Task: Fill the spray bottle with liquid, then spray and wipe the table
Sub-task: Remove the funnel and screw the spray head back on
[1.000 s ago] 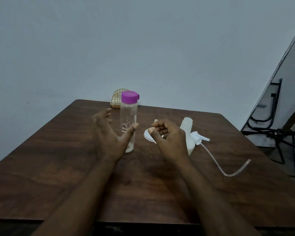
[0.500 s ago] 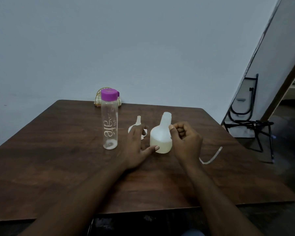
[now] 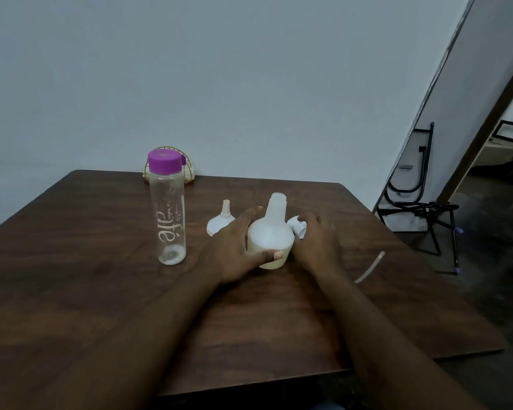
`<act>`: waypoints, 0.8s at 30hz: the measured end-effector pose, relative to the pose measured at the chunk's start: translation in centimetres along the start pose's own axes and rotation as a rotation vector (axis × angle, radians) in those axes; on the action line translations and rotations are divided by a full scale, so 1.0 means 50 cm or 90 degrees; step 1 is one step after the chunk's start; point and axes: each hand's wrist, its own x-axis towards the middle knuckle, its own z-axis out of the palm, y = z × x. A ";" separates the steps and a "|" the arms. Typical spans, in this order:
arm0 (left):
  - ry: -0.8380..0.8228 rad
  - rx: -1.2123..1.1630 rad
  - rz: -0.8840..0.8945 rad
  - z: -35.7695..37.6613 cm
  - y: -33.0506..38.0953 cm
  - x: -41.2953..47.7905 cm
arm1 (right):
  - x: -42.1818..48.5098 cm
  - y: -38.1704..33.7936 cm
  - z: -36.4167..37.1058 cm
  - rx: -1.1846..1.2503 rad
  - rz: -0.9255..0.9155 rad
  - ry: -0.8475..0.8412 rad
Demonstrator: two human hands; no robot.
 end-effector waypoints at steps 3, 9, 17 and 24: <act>0.012 -0.042 -0.004 -0.002 -0.008 0.001 | 0.017 0.012 0.019 -0.019 -0.016 -0.021; 0.013 -0.042 0.012 -0.001 -0.007 0.000 | 0.033 0.019 0.040 -0.019 -0.009 0.026; -0.003 -0.022 -0.005 0.011 -0.014 0.005 | 0.029 -0.047 -0.061 0.423 0.026 0.157; 0.016 -0.008 -0.004 0.011 -0.015 0.004 | 0.083 -0.147 -0.177 1.102 -0.024 0.072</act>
